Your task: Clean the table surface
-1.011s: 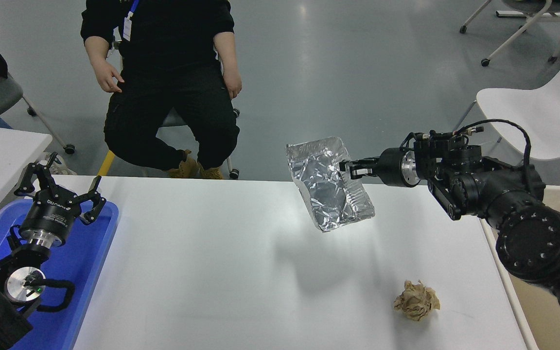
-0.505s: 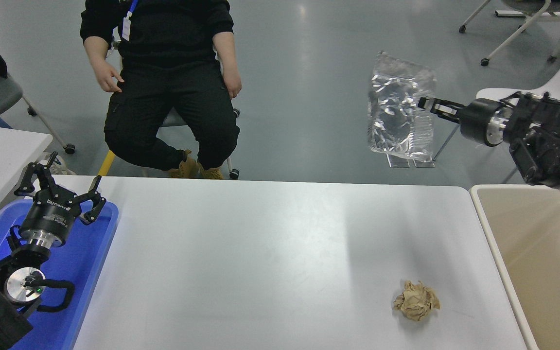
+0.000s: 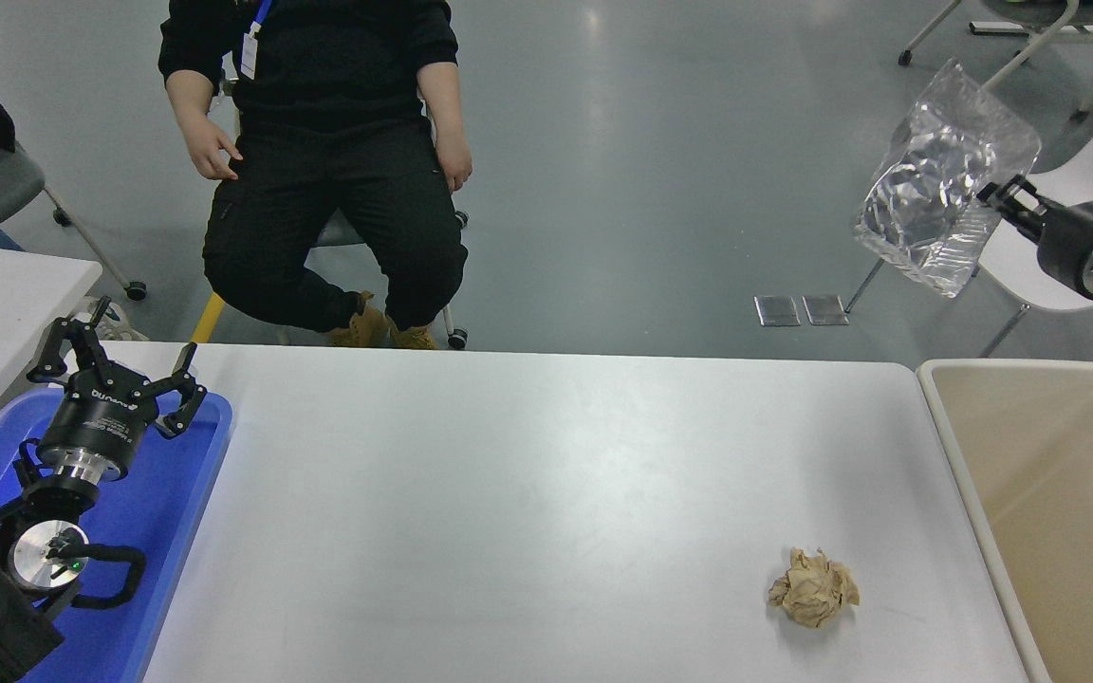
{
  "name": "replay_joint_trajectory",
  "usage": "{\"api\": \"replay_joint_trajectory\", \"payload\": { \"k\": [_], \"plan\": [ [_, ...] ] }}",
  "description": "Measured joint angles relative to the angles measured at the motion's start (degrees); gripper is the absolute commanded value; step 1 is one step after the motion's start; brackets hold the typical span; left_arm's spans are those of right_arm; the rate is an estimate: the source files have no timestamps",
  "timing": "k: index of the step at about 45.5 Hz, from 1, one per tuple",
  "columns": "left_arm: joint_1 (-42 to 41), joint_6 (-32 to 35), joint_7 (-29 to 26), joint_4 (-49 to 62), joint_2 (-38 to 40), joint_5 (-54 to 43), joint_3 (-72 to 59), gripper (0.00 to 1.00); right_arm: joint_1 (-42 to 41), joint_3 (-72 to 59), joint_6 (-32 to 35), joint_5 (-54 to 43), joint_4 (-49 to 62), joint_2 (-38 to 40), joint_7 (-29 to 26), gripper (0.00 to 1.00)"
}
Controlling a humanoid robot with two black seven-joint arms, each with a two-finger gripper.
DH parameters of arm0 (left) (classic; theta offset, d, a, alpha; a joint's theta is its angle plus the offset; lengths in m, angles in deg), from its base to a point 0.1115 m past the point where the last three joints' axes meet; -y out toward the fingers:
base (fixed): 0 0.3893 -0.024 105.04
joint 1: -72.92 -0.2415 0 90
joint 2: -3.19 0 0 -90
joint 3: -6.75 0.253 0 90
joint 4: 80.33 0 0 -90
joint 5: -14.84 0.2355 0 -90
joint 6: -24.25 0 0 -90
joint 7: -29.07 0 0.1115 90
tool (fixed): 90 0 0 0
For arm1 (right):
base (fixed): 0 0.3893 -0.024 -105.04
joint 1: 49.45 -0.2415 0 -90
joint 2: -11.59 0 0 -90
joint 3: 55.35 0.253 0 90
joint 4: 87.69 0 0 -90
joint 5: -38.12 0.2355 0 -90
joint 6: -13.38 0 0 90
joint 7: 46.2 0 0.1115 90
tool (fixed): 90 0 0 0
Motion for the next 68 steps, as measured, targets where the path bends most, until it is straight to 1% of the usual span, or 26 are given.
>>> {"api": "replay_joint_trajectory", "payload": {
  "k": [5,17,32,47,68],
  "plan": [
    [0.0,0.0,0.0,0.0,0.0,0.0,0.0,1.0,0.8,1.5,0.0,2.7,0.2,1.9,-3.2,0.0],
    [0.0,0.0,0.0,0.0,0.0,0.0,0.0,1.0,3.7,4.9,-0.4,10.3,0.3,5.6,-8.5,0.0],
    [0.0,0.0,0.0,0.0,0.0,0.0,0.0,1.0,8.6,11.8,-0.8,13.7,0.3,8.3,-10.7,0.0],
    [0.0,0.0,0.0,0.0,0.0,0.0,0.0,1.0,13.6,18.7,-1.8,14.3,0.2,10.2,-11.6,0.0],
    [0.0,0.0,0.0,0.0,0.0,0.0,0.0,1.0,20.0,19.6,-4.3,13.5,0.0,9.0,-12.8,0.0]
  ]
}}
